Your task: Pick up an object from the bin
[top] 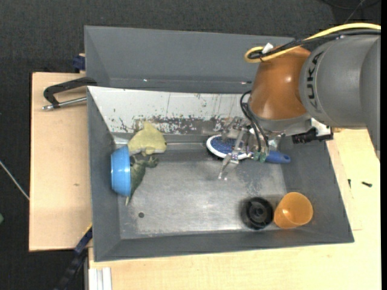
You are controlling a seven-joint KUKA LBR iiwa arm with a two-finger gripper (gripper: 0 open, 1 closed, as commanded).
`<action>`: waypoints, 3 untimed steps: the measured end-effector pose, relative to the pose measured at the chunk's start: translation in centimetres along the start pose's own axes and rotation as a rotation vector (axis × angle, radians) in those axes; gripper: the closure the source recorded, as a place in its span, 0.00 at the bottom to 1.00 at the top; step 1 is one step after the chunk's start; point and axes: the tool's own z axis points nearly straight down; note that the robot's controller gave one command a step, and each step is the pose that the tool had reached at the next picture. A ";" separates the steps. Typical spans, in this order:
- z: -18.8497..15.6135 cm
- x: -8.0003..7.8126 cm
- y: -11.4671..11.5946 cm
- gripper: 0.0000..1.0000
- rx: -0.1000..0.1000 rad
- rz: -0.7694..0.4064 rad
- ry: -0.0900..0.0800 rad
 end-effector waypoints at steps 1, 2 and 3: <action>0.9 0.0 1.1 0.00 -0.003 0.180 -0.014; 1.2 -0.1 1.1 0.00 -0.007 0.293 -0.016; 0.7 -0.6 0.9 1.00 -0.010 0.297 -0.035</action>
Offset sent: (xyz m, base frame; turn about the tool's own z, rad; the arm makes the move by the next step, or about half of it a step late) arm -0.0045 0.0159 -0.0349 0.2410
